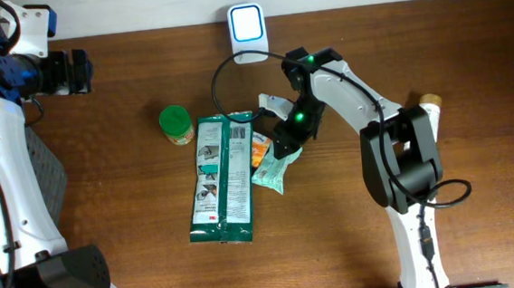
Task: Scan the item barcode
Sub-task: 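Reach the right gripper to the green-white pouch and grasp it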
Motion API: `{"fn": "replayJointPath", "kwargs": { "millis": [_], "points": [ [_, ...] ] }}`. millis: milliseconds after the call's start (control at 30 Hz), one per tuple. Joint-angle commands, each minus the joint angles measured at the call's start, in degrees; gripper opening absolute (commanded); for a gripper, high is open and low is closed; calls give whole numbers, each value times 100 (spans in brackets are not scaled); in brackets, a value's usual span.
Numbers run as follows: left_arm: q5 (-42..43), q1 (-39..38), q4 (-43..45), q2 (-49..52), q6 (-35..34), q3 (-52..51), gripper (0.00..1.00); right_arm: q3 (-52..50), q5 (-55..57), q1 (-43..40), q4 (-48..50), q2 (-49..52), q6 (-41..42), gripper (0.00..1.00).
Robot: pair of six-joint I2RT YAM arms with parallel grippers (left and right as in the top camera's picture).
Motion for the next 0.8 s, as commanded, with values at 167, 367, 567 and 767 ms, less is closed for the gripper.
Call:
{"fn": "replayJointPath", "kwargs": {
  "millis": [167,367,567,767],
  "points": [
    [22,9,9,-55,87,33,99,118,-107,24,-251,273,-55,4],
    [22,11,9,-55,87,33,99,1541,-162,-280,-1491,229,682,4],
    [22,11,9,-55,87,33,99,2465,1735,-811,-1674,35,4199,4],
    [22,11,9,-55,87,33,99,1456,1884,-857,-1399,39,4979,4]
  ]
}}
